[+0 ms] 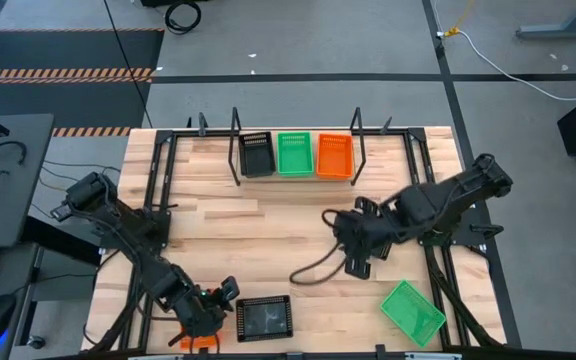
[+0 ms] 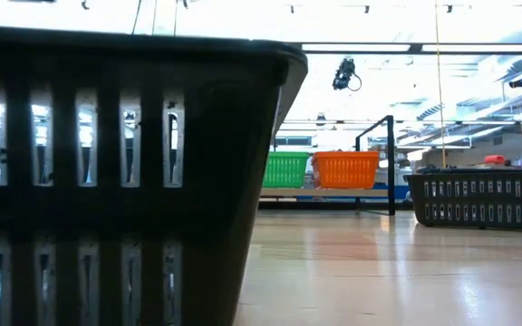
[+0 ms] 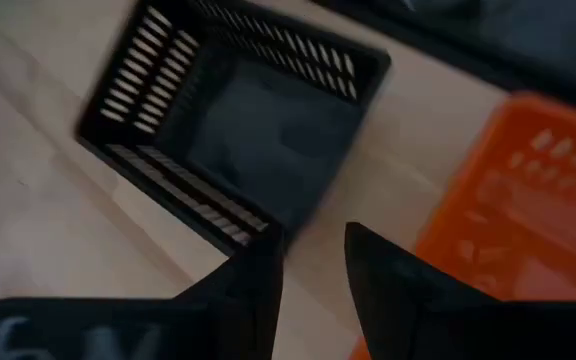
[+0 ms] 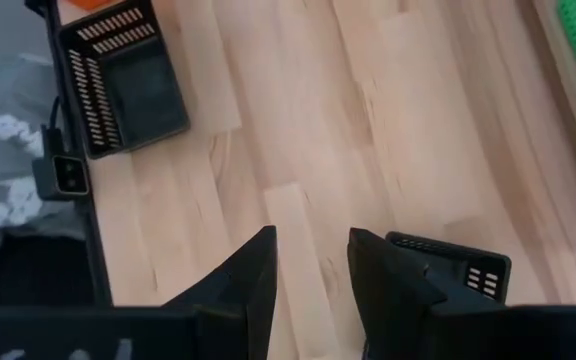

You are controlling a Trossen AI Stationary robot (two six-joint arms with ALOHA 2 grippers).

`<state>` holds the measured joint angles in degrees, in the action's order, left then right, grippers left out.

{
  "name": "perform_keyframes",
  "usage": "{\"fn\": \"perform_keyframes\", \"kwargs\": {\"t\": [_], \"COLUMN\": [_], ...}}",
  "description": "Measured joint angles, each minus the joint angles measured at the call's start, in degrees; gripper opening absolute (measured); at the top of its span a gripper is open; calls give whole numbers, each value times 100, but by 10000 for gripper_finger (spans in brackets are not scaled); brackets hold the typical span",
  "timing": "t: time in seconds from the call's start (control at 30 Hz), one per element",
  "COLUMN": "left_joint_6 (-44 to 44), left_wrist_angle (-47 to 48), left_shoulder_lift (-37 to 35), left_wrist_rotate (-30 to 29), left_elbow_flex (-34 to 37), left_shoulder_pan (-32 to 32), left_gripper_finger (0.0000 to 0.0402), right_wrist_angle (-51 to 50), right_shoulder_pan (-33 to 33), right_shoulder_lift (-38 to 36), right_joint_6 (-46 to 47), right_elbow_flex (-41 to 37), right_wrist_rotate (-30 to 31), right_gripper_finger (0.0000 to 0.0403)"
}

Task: Stack baskets on shelf by color
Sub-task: Stack the bottom black bin on the black bin on the shelf

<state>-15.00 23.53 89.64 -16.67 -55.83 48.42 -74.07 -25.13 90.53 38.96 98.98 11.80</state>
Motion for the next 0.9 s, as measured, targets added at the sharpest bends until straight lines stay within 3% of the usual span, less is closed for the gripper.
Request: {"fn": "perform_keyframes", "kwargs": {"t": [0.17, 0.4, 0.7, 0.9], "left_joint_6": [-535, -955, -1123, -1092], "left_wrist_angle": [-67, -64, -366, -599], "left_shoulder_lift": [125, 311, 375, 846], "left_wrist_rotate": [32, 485, 508, 627], "left_elbow_flex": [-2, -6, -4, -4], "left_shoulder_pan": [-27, -265, -364, -396], "left_gripper_finger": [117, 117, 117, 117], "right_wrist_angle": [124, 178, 198, 189], "right_shoulder_pan": [-309, -446, -479, -476], "right_shoulder_lift": [121, 230, 237, 237], "right_joint_6": [408, 791, 781, 492], "right_elbow_flex": [-21, -28, -28, -28], "right_wrist_rotate": [401, 485, 524, 559], "right_gripper_finger": [130, 130, 130, 130]}}
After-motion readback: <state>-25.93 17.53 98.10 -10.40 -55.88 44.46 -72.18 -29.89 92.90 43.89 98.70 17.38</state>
